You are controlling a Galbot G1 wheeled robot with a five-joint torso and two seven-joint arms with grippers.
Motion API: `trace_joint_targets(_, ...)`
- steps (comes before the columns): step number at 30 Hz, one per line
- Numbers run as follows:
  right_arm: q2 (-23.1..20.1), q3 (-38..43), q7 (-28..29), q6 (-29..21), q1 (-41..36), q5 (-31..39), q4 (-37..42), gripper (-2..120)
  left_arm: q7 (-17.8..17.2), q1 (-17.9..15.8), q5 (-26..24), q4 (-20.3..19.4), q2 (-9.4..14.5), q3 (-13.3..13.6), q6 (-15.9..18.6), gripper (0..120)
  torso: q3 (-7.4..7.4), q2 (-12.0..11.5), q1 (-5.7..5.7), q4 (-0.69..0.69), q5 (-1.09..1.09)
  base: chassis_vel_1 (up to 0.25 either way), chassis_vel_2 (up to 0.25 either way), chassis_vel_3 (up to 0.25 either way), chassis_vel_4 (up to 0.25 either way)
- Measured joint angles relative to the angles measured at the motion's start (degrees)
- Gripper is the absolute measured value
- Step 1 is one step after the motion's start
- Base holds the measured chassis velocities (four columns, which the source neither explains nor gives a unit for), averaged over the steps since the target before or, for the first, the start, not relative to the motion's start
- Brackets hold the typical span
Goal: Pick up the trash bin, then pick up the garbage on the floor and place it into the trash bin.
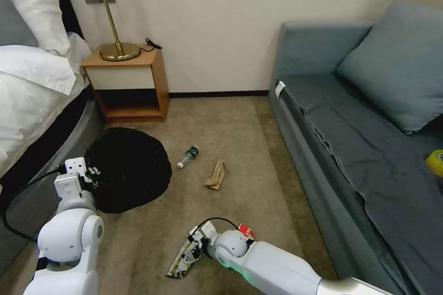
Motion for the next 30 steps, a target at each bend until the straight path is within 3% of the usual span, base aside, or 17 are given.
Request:
trace_joint_targets(25,1.8,-0.7,-0.4,0.9,-1.6,-6.8,-6.7,100,0.3,0.2,0.3,0.6,-0.2,0.0,-0.7,2,0.00,0.0,0.00,-0.01,-0.01,0.000,0.000,0.000,0.000)
trace_joint_targets(30,2.1,-0.6,-0.7,1.2,-1.5,-7.4,-7.2,92,0.3,0.1,0.3,0.8,-0.2,-0.1,-0.8,2,-0.01,0.0,0.00,-0.02,-0.02,0.000,0.000,0.000,0.000)
